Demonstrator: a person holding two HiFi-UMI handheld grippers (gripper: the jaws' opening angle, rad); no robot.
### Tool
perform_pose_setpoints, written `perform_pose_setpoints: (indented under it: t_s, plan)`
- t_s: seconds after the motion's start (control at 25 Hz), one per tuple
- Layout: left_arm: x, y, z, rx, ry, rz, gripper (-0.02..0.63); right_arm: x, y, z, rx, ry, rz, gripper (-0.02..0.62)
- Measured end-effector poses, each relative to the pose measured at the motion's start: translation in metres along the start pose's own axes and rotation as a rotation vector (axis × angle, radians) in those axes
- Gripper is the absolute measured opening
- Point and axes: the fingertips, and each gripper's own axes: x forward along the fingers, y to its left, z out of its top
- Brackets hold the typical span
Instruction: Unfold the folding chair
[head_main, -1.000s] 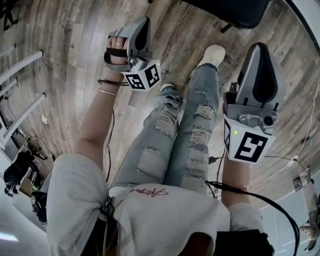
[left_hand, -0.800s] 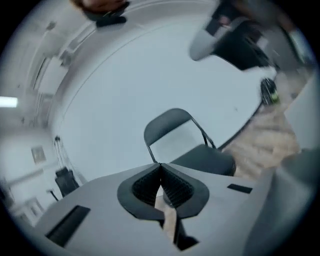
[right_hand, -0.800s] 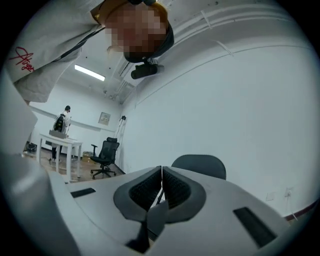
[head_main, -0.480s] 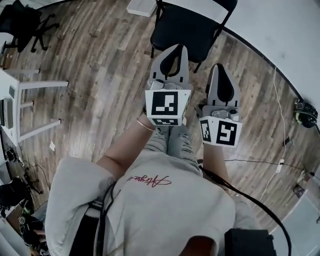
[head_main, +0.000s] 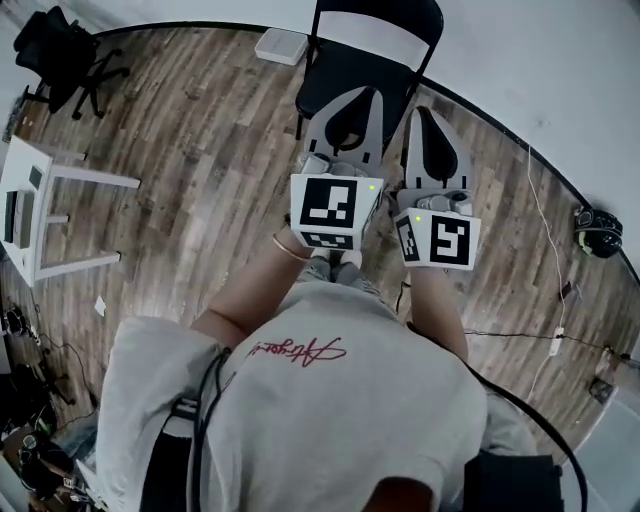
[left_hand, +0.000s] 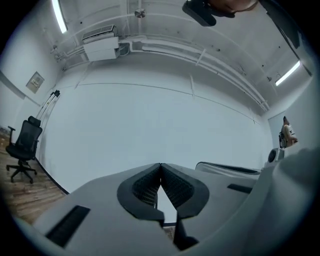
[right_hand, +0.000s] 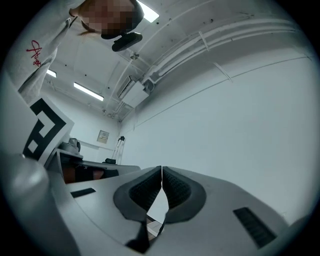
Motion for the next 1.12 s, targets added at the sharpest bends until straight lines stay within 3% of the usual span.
perform_pose_setpoints:
  t_s: [0.08,0.28,0.84,1.12]
  plan:
    - [-0.004,-0.008,0.001,-0.019,0.008,-0.009,0.015,-0.009,-0.004,0.001,0.003,0.009,0.002,0.017]
    - [0.000,-0.010,0.009,0.052,-0.023,0.017,0.014,-0.011,-0.018,0.009,0.006,0.000,-0.009,0.017]
    - [-0.003,-0.027,0.000,0.045,-0.017,-0.071,0.015,-0.014,-0.027,0.013,-0.012,-0.012,-0.029,0.017]
    - [-0.009,-0.024,-0.004,0.047,-0.011,-0.077,0.015,-0.015,-0.024,0.008,-0.009,-0.005,-0.043,0.017]
